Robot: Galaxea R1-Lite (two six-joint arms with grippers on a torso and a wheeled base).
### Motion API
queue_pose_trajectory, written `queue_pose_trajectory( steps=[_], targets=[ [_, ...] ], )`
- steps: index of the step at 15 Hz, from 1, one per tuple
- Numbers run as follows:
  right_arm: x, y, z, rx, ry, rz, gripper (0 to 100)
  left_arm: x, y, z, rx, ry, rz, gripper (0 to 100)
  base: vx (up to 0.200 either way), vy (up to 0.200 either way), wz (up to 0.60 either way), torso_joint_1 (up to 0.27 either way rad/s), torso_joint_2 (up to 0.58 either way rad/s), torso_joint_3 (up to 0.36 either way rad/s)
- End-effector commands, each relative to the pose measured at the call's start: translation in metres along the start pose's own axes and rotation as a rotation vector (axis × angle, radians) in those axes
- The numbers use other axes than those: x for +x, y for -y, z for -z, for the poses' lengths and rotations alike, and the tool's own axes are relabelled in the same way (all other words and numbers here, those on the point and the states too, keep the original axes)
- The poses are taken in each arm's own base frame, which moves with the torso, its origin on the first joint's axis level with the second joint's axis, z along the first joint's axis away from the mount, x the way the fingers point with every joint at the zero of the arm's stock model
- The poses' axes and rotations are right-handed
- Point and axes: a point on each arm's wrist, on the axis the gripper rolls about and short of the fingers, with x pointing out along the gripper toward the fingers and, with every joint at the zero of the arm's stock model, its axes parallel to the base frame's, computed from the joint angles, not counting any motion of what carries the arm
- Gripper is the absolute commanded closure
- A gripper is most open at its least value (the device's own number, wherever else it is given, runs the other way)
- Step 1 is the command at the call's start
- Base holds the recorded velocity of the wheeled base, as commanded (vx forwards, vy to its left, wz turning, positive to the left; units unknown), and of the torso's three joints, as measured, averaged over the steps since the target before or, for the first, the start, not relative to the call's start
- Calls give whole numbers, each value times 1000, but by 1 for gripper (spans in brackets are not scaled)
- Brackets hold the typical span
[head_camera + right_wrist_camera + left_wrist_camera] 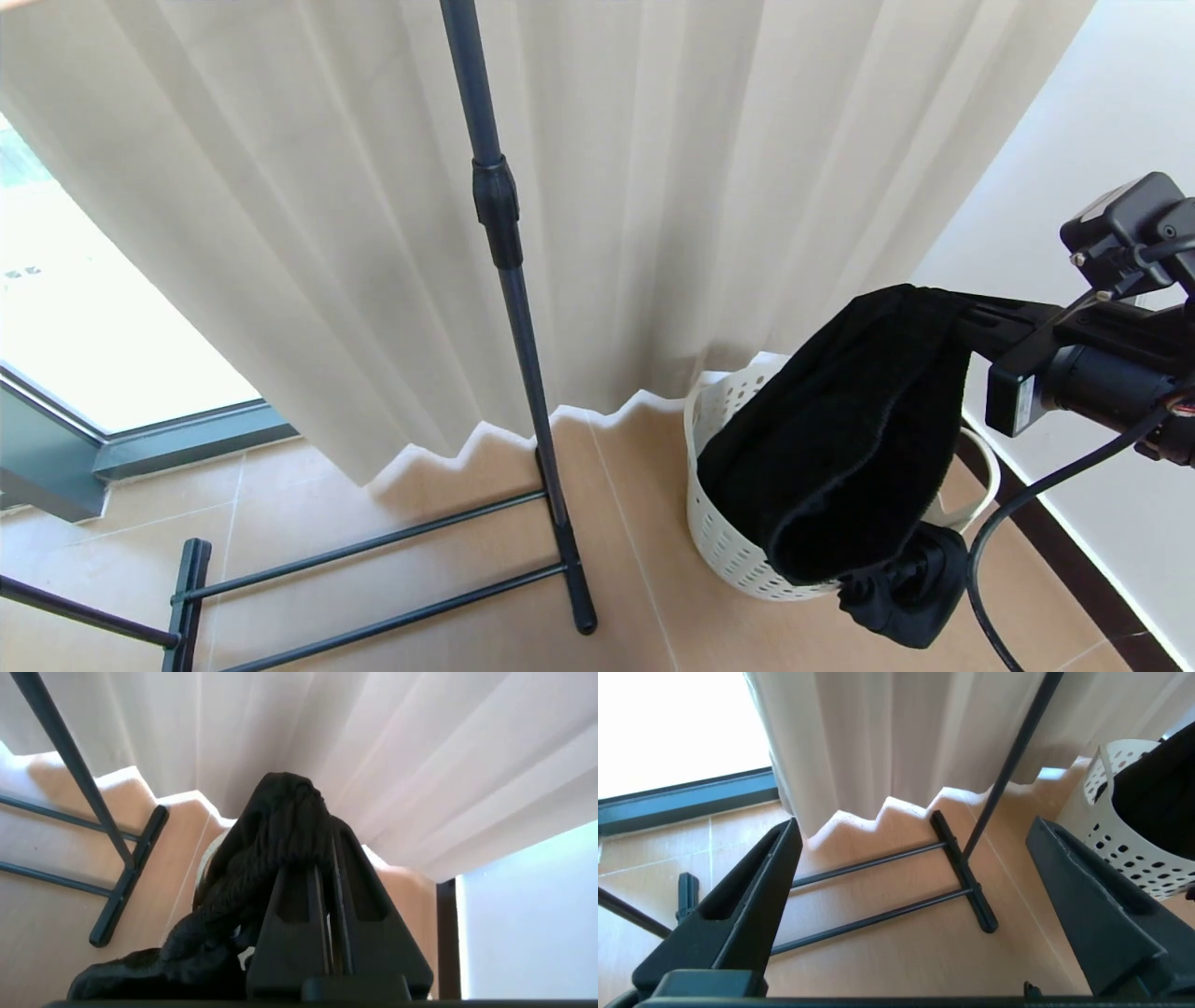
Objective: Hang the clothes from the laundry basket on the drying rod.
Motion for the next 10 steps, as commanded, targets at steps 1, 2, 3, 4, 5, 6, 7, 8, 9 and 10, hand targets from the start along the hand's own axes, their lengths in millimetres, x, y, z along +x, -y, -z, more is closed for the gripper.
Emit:
queue_pose_trajectory(
  steps=[1,2,3,4,5,6,7,8,9,10],
  targets=[
    [1,0,0,0,0,-1,100,0,0,0,-1,-1,0,0,0,0,0,7,2,203],
    [5,-1,1,0,-9,-3,100,0,0,0,-1,-1,0,0,0,0,0,-2,2,203],
    [8,1,2,-1,-19,6,100,0,0,0,-1,-1,0,0,0,0,0,2,2,207],
    [10,6,3,1,-28,24,100,0,0,0,-1,-1,0,0,0,0,0,7,2,203],
    [13,7,3,2,-30,26,100,0,0,0,-1,-1,0,0,0,0,0,7,12,198],
    [13,7,3,2,-30,28,100,0,0,0,-1,-1,0,0,0,0,0,7,2,207],
    [13,7,3,2,-30,30,100,0,0,0,-1,-1,0,0,0,0,0,2,-41,139],
    [12,8,3,2,-27,31,100,0,0,0,-1,-1,0,0,0,0,0,32,-203,-7],
    [12,8,3,2,-28,32,100,0,0,0,-1,-1,0,0,0,0,0,36,-315,-56],
    [12,8,3,2,-28,32,100,0,0,0,-1,-1,0,0,0,0,0,90,-383,-119]
  ],
)
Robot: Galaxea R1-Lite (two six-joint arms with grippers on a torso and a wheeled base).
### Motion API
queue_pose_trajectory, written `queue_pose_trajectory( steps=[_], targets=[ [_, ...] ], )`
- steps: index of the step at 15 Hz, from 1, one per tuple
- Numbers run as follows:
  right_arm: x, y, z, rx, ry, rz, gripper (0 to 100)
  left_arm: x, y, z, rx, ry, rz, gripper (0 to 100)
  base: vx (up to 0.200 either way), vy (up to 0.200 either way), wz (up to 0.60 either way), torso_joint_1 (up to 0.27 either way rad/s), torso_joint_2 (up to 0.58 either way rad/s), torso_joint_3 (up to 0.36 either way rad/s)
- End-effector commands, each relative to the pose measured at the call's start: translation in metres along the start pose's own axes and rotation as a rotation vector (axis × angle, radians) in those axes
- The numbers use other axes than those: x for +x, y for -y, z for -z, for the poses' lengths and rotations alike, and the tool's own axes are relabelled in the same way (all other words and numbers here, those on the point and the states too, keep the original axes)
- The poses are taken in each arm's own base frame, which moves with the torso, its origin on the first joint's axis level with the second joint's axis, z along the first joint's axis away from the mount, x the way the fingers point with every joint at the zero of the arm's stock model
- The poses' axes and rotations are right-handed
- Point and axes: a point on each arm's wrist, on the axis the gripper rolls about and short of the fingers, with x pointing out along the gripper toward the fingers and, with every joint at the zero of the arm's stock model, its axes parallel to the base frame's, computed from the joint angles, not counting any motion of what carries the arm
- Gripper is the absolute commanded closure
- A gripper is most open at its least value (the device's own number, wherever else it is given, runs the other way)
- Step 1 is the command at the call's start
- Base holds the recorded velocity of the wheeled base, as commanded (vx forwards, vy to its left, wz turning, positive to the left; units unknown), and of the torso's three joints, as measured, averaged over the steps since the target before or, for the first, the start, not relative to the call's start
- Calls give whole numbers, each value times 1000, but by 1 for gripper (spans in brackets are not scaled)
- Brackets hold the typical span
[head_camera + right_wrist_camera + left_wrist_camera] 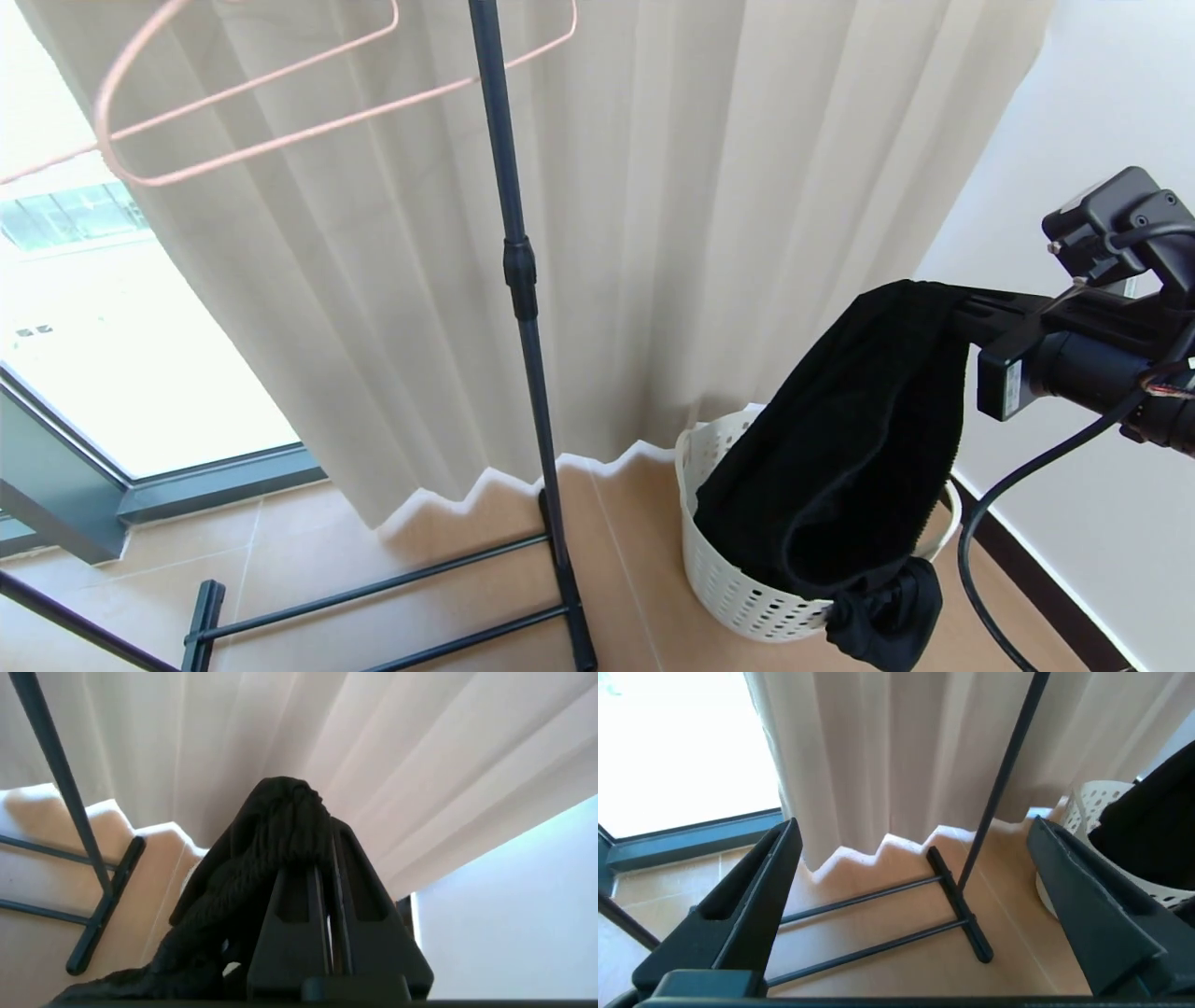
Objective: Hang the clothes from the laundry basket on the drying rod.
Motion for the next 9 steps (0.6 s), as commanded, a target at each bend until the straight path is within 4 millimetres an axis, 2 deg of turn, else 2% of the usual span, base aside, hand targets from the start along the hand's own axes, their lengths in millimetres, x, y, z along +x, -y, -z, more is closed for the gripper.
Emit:
queue_pose_trajectory(
  steps=[1,5,9],
  targets=[
    [1,0,1,0,-4,-1,100,0,0,0,0,-1,0,0,0,0,0,76,-413,-129],
    [0,1,1,0,-5,5,100,0,0,0,0,-1,-2,0,0,0,0,111,-446,-162],
    [0,1,1,1,-6,6,100,0,0,0,0,-1,-2,0,0,0,0,146,-472,-301]
  ],
)
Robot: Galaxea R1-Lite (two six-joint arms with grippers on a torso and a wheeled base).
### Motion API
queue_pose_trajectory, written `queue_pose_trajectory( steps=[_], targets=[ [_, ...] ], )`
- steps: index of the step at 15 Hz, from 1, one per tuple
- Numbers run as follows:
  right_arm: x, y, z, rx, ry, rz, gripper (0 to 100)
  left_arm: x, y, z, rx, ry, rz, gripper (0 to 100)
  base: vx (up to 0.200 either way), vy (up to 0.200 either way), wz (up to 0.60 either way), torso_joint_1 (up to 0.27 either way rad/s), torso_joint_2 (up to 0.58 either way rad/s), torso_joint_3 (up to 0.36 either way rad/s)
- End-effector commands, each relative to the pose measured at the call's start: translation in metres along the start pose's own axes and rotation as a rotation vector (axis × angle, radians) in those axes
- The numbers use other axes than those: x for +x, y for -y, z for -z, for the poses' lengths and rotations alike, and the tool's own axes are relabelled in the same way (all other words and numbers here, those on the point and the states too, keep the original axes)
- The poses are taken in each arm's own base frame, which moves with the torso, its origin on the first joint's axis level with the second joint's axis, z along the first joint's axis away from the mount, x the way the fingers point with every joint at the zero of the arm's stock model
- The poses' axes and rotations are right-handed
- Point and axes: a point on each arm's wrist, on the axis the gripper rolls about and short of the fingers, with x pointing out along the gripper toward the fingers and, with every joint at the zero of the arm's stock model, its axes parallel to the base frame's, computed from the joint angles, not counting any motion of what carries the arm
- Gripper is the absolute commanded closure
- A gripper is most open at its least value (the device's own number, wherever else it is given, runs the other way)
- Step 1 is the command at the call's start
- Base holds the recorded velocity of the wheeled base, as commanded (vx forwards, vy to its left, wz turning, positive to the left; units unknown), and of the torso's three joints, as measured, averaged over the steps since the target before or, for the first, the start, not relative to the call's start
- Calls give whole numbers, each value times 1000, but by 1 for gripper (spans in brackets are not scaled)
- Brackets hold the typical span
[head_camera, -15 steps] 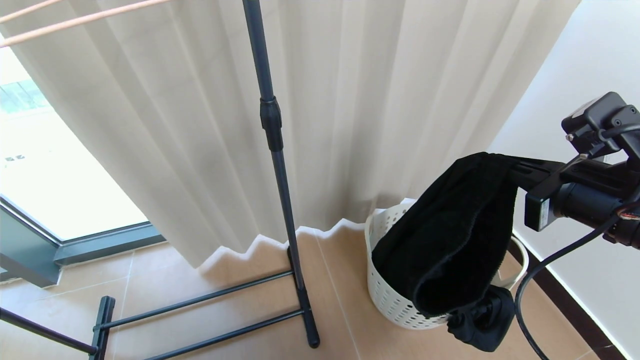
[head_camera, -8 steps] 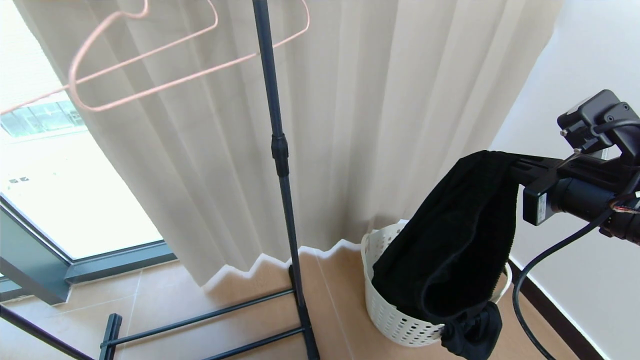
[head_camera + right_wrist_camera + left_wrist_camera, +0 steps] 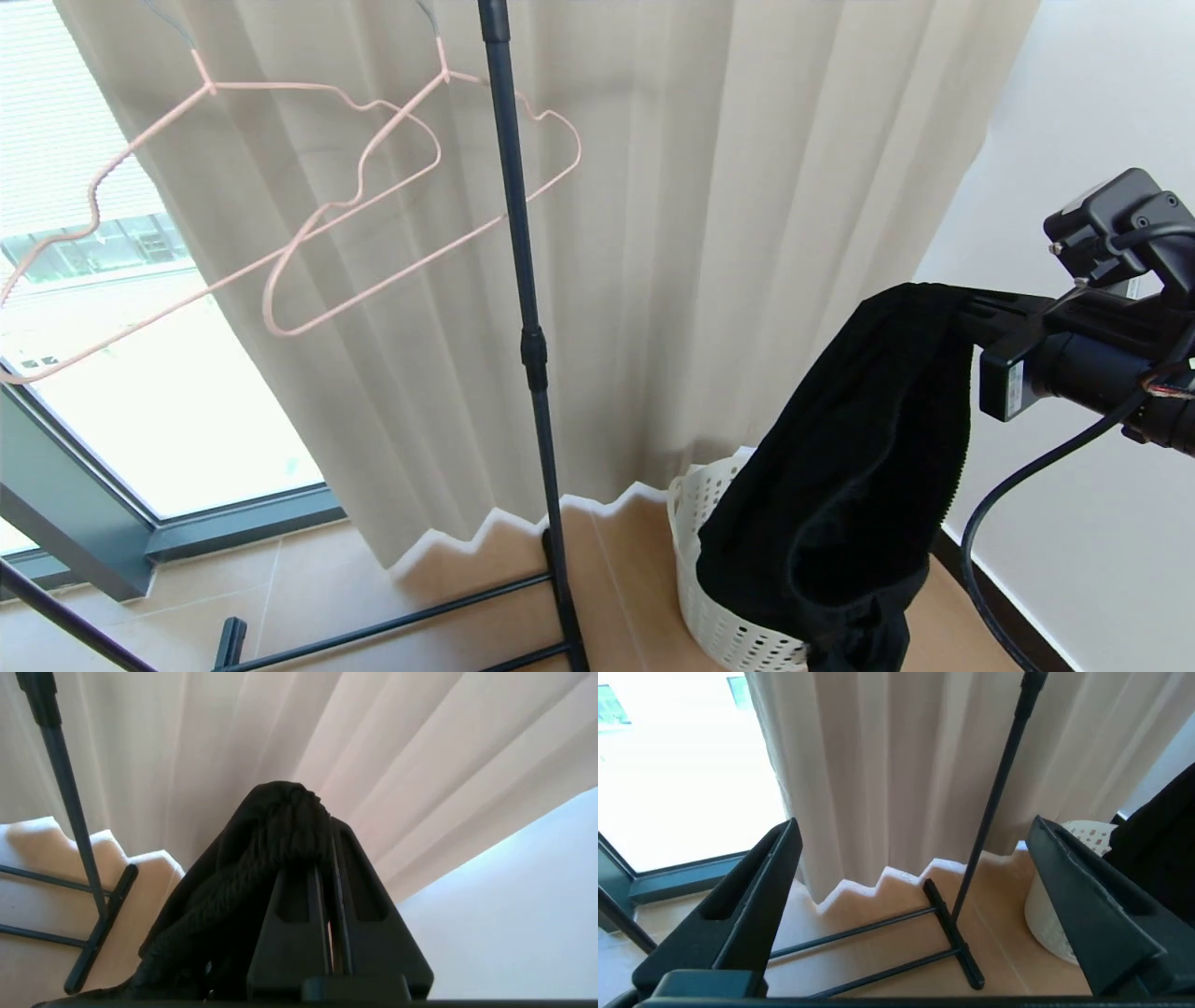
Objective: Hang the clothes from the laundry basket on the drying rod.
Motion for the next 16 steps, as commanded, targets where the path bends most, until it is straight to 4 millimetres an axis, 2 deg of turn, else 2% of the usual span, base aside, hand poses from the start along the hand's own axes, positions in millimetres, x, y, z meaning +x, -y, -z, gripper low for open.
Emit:
queue_pose_trajectory(
  steps=[1,8,11,16],
  targets=[
    [0,0,0,0,2,0,100,0,0,0,0,-1,0,0,0,0,0,168,-461,-320],
    [-1,0,1,0,-2,0,100,0,0,0,0,-1,1,0,0,0,0,189,-517,-286],
    [0,-1,1,0,-5,-1,100,0,0,0,0,-1,0,0,0,0,0,224,-554,-178],
    [0,4,4,1,-16,19,100,0,0,0,0,-1,0,0,0,0,0,248,-586,-310]
  ],
)
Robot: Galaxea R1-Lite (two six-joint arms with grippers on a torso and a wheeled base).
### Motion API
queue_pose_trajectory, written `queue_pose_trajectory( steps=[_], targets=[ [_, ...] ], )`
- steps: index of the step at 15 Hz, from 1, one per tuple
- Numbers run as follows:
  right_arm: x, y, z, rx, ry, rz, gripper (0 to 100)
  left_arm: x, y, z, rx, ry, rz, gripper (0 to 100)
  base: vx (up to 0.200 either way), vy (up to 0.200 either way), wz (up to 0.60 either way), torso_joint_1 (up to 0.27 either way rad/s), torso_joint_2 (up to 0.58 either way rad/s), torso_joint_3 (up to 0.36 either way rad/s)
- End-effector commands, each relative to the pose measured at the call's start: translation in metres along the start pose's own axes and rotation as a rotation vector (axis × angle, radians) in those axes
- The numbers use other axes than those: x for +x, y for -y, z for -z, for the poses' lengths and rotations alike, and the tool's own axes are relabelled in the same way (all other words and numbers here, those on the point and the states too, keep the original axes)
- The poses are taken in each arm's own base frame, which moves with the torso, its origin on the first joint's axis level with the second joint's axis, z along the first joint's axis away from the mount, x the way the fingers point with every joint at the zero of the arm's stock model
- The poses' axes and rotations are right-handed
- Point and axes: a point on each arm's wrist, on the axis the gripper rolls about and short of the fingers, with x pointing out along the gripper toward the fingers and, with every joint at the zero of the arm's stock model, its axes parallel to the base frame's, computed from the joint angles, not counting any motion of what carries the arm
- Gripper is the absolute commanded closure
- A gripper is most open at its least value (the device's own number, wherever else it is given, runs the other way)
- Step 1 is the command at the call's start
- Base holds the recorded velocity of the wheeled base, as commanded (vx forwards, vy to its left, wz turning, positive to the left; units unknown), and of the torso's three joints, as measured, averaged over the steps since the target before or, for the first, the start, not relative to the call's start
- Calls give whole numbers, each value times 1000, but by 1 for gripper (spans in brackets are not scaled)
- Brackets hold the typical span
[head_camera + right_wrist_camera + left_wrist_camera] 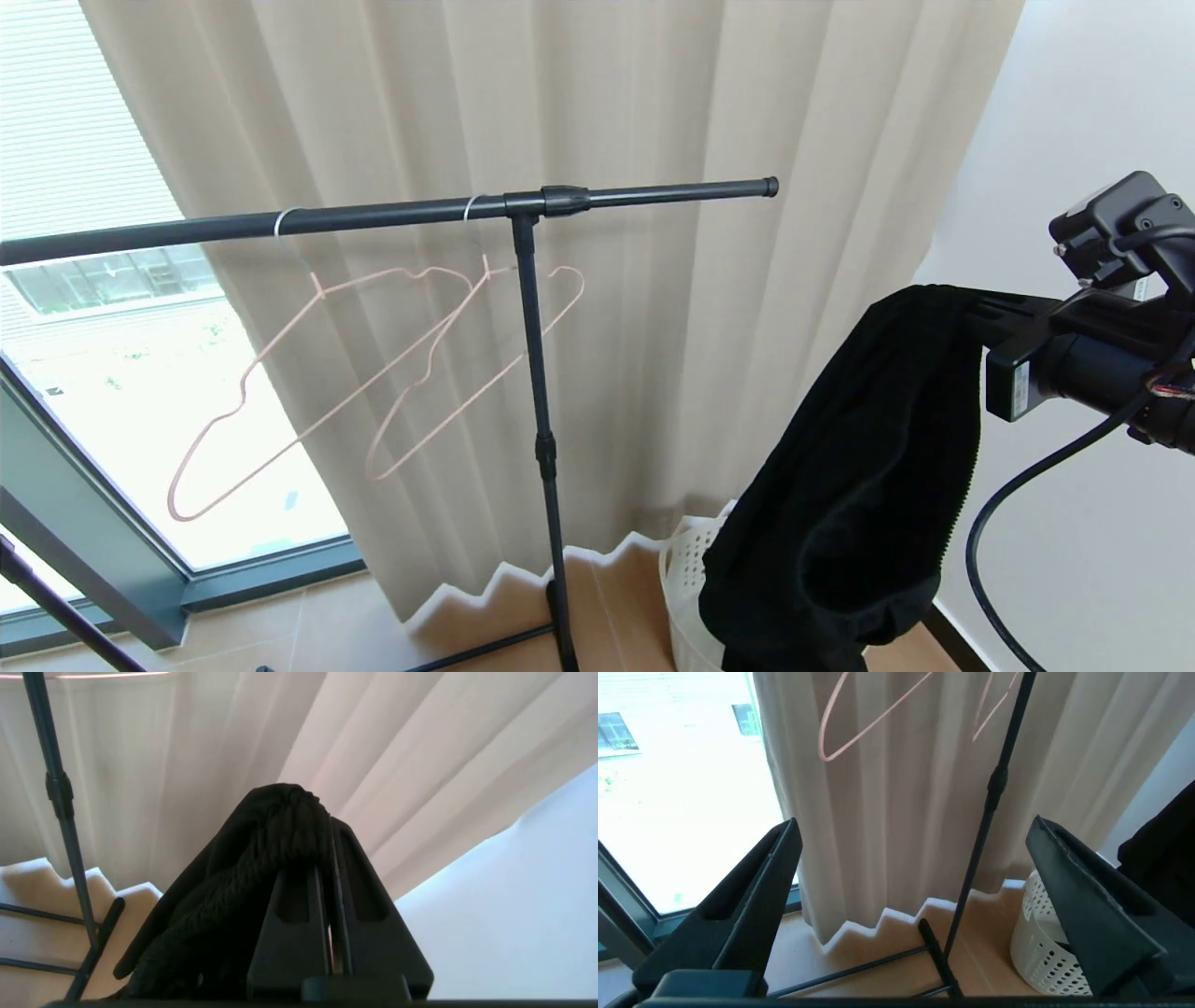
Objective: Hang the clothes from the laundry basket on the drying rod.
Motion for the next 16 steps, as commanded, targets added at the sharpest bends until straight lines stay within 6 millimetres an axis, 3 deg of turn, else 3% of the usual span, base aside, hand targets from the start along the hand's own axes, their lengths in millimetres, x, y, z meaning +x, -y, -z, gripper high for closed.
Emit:
queue_pose_trajectory(
  steps=[1,11,14,16],
  targets=[
    [1,0,1,-1,-4,-1,100,0,0,0,0,0,0,0,0,0,0,207,-461,-261],
    [-1,-2,4,-3,-13,-7,100,0,0,0,1,0,-1,0,0,0,0,167,-371,-206],
    [1,-3,6,-17,-23,-11,100,0,0,0,1,0,0,0,0,0,0,15,-20,-17],
    [2,-3,8,-22,-31,-12,100,0,0,0,1,0,0,0,0,0,600,0,-2,-5]
  ],
)
